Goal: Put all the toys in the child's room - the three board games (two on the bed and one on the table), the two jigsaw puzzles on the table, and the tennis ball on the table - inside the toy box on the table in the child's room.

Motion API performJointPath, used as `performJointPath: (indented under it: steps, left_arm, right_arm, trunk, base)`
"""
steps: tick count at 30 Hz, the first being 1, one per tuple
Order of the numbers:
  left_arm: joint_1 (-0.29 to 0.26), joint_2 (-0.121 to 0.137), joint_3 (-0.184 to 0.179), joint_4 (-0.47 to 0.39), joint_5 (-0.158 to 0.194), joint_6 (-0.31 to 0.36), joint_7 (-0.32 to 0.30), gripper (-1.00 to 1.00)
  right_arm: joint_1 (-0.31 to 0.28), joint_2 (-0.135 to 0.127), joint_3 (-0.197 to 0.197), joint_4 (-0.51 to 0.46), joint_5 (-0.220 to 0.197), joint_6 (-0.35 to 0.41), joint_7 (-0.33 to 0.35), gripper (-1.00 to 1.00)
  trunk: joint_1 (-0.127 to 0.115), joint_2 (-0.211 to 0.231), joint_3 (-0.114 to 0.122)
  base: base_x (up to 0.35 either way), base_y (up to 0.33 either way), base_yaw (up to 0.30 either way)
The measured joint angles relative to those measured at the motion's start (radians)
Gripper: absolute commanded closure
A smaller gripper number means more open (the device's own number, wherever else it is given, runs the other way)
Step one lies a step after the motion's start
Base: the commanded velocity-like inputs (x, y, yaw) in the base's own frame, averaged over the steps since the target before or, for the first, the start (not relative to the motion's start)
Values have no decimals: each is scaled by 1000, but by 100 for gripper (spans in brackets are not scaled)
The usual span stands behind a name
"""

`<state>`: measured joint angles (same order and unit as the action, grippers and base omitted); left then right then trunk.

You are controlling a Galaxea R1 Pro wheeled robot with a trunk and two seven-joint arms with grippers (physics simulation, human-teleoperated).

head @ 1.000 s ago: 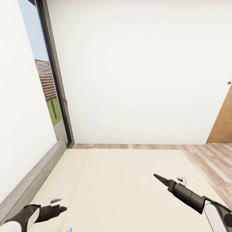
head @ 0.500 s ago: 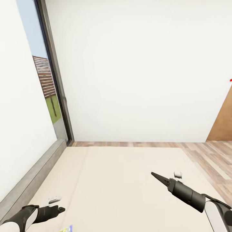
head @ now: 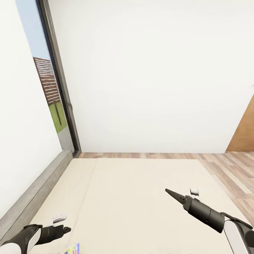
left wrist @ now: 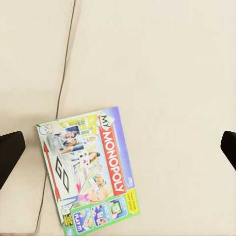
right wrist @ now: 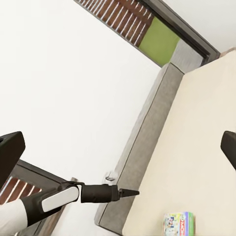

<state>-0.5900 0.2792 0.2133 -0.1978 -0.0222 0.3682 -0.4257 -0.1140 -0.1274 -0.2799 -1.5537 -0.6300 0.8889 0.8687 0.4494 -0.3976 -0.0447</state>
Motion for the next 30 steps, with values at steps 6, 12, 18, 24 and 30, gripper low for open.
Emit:
performJointPath:
  steps: [6, 12, 18, 24, 30]
  left_arm:
    - [0, 0, 0, 0, 0, 0, 0, -100]
    - [0, -1, 0, 0, 0, -1, 0, -100]
    - [-1, -4, 2, -2, -3, 5, 1, -100]
    - [-17, 9, -4, -24, -25, 88, -2, -100]
    - [-32, 26, -5, -59, -32, 153, -11, -100]
  right_arm:
    - [0, 0, 0, 1, 1, -1, 0, -100]
    - [0, 0, 0, 1, 2, -3, 0, -100]
    - [0, -3, -2, 2, 0, -4, 1, -100]
    - [0, -8, -5, 4, -2, -5, 2, -100]
    - [0, -11, -7, 5, -3, -4, 3, -100]
  trunk:
    - [0, 0, -10]
    - [0, 0, -20]
    - [0, 0, -30]
    - [0, 0, -39]
    - [0, 0, -49]
  base:
    - [0, 0, 0]
    - [0, 0, 0]
    - [0, 0, 0]
    - [0, 0, 0]
    - [0, 0, 0]
